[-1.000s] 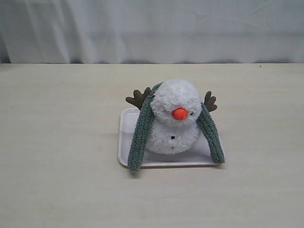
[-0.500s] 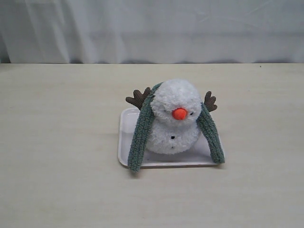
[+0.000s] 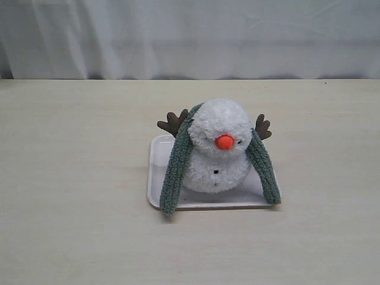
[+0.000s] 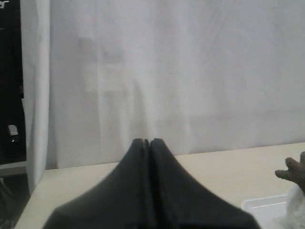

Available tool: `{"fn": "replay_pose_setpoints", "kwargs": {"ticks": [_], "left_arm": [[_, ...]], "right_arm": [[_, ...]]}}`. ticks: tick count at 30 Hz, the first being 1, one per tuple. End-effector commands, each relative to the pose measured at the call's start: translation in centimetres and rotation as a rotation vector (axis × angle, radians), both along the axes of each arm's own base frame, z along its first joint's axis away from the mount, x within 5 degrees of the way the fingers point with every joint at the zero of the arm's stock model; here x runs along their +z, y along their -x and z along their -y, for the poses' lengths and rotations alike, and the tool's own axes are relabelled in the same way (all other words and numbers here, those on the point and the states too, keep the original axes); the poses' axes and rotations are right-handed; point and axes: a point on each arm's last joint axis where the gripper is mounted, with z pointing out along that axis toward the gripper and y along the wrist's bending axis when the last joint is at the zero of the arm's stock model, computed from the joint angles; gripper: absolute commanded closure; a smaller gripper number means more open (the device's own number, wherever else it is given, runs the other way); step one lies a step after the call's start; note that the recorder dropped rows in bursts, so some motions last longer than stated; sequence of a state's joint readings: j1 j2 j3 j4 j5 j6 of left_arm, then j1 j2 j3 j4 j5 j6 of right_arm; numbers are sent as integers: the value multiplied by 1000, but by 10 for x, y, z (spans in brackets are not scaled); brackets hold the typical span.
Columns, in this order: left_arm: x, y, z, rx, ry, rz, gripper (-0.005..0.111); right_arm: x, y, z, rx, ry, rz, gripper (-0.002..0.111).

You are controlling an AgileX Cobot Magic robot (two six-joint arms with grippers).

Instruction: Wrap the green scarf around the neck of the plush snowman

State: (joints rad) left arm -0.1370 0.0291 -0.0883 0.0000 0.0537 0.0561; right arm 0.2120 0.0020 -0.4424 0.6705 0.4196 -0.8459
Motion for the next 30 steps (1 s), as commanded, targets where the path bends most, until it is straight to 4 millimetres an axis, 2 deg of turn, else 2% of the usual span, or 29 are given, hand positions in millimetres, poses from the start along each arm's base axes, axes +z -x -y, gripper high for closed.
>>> {"fn": "replay_pose_setpoints", "kwargs": {"ticks": [1,15,18,19,30], "left_arm": [[-5,1,-3,52,-5,16,107],[-11,0,-8,131,32,-25,107],[-23,-2,-7,124,60,-22,107],[-21,-2,-7,116,63,16,107],[-25,-2,-7,121,71,-29,107]], "right_arm": [[-1,-1,0,-6,-4,-1,104],[-2,-1,0,-4,-2,-2,104],[-2,-1,0,-3,-4,-4,104],[-2,-1,0,-3,-4,-4,104],[-2,-1,0,-3,-4,-4,104]]}}
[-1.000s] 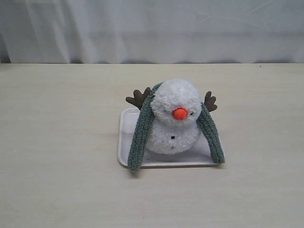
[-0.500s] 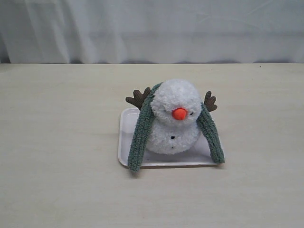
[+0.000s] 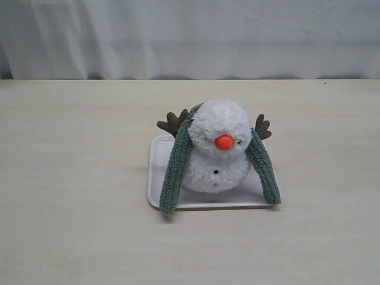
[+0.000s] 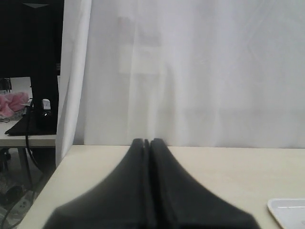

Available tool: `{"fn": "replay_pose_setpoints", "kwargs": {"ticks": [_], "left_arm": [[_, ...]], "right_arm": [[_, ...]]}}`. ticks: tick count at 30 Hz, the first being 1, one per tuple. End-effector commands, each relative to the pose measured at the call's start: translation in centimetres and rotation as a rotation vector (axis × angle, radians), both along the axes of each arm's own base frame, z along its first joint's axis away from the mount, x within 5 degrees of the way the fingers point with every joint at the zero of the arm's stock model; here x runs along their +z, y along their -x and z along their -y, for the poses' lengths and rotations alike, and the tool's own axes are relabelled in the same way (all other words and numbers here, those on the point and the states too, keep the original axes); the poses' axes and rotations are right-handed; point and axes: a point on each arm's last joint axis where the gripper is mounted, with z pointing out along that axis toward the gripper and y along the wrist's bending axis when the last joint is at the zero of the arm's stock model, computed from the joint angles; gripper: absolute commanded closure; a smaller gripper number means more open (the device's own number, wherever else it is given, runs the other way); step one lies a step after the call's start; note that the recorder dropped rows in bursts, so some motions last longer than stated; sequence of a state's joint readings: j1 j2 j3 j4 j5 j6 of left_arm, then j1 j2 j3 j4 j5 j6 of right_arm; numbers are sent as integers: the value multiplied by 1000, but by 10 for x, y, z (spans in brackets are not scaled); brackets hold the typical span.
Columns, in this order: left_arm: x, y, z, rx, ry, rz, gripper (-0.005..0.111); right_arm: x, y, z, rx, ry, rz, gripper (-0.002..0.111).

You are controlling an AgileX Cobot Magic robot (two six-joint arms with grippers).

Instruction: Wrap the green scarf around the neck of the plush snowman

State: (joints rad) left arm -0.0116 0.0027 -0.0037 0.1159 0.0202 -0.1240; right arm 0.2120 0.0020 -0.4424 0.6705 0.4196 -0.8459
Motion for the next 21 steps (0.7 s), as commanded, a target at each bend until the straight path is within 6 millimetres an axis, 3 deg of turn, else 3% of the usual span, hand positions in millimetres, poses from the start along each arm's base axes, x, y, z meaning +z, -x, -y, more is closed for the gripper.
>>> {"fn": "replay_pose_setpoints", "kwargs": {"ticks": [1,21], "left_arm": [[-1,0,0,-1,-1,-2,107],[-20,1,0,1,-30,-211,107]], "right_arm": [[-2,-1,0,-3,-4,-4,104],[-2,-1,0,-3,-4,-4,104]]}}
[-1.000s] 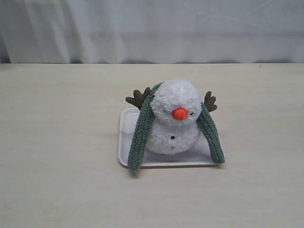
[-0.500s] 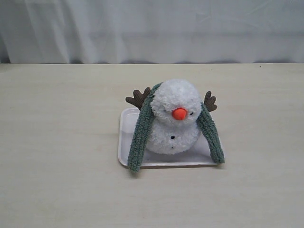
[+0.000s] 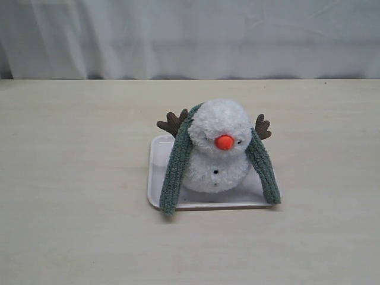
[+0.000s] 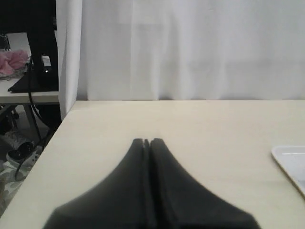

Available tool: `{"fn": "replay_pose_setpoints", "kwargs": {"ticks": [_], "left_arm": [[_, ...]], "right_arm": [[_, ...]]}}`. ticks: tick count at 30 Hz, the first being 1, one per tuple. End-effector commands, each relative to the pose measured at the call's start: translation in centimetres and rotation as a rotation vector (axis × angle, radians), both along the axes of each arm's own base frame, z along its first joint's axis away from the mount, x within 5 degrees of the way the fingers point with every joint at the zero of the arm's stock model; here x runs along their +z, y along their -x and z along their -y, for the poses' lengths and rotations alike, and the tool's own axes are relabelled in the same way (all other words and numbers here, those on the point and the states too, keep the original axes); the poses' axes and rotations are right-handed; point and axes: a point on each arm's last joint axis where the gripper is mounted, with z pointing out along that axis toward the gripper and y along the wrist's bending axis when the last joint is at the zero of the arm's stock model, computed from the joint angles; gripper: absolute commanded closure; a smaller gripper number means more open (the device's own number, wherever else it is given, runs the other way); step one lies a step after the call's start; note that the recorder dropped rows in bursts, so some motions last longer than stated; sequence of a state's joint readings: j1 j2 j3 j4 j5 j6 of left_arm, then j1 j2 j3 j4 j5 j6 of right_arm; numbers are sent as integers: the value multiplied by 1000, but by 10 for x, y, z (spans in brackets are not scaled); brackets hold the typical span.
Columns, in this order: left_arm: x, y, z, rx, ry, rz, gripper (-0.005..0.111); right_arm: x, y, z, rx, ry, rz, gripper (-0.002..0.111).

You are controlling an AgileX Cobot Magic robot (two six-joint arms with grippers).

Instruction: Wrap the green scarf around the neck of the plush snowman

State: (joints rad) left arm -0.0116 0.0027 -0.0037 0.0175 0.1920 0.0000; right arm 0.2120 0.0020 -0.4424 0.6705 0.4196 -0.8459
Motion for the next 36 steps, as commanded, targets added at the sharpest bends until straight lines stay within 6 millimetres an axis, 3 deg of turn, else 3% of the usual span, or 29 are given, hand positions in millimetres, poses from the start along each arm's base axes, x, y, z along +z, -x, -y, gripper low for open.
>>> {"fn": "replay_pose_setpoints", "kwargs": {"ticks": [1,36], "left_arm": [[-6,1,0,2,-8,-52,107],[-11,2,-2,10,-57,-115,107]], "right_arm": [[-2,-1,0,-3,-4,-4,104],[-2,-1,0,-3,-4,-4,104]]}}
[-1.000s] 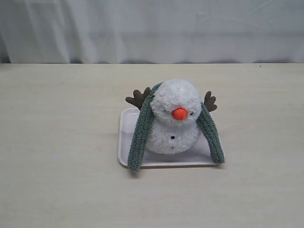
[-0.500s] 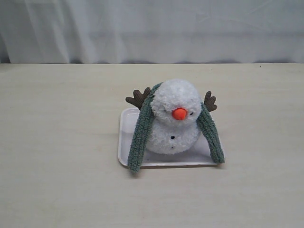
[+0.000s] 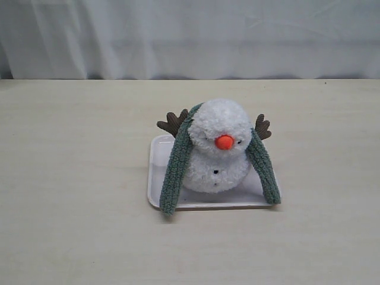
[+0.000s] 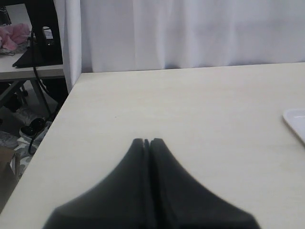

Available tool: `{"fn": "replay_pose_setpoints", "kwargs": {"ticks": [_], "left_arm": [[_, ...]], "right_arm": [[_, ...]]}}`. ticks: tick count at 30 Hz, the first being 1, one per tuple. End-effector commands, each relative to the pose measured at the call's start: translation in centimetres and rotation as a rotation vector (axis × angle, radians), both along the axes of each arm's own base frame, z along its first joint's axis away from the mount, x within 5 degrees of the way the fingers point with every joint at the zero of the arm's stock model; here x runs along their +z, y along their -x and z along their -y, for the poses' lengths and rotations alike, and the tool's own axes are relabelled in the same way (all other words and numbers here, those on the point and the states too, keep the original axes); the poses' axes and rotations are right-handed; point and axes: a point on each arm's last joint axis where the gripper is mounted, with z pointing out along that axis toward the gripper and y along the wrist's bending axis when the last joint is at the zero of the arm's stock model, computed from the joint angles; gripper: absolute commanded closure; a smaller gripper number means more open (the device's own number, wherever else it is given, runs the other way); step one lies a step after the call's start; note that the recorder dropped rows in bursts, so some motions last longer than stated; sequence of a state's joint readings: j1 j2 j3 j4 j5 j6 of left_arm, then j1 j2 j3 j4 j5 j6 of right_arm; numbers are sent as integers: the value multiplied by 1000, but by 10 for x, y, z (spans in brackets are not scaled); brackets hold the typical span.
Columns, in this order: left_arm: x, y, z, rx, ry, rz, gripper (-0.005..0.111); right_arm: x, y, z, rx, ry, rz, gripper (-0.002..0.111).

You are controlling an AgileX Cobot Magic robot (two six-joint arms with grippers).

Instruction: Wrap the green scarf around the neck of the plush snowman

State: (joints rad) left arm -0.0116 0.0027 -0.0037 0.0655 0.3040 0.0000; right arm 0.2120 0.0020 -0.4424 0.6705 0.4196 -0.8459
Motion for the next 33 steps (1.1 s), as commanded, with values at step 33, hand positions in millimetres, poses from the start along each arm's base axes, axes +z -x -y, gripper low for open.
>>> {"fn": "replay_pose_setpoints", "kwargs": {"ticks": [33], "left_arm": [[-1,0,0,1,-11,-3,107]], "right_arm": [[-8,-10,11,-224,-80,-51,104]]}}
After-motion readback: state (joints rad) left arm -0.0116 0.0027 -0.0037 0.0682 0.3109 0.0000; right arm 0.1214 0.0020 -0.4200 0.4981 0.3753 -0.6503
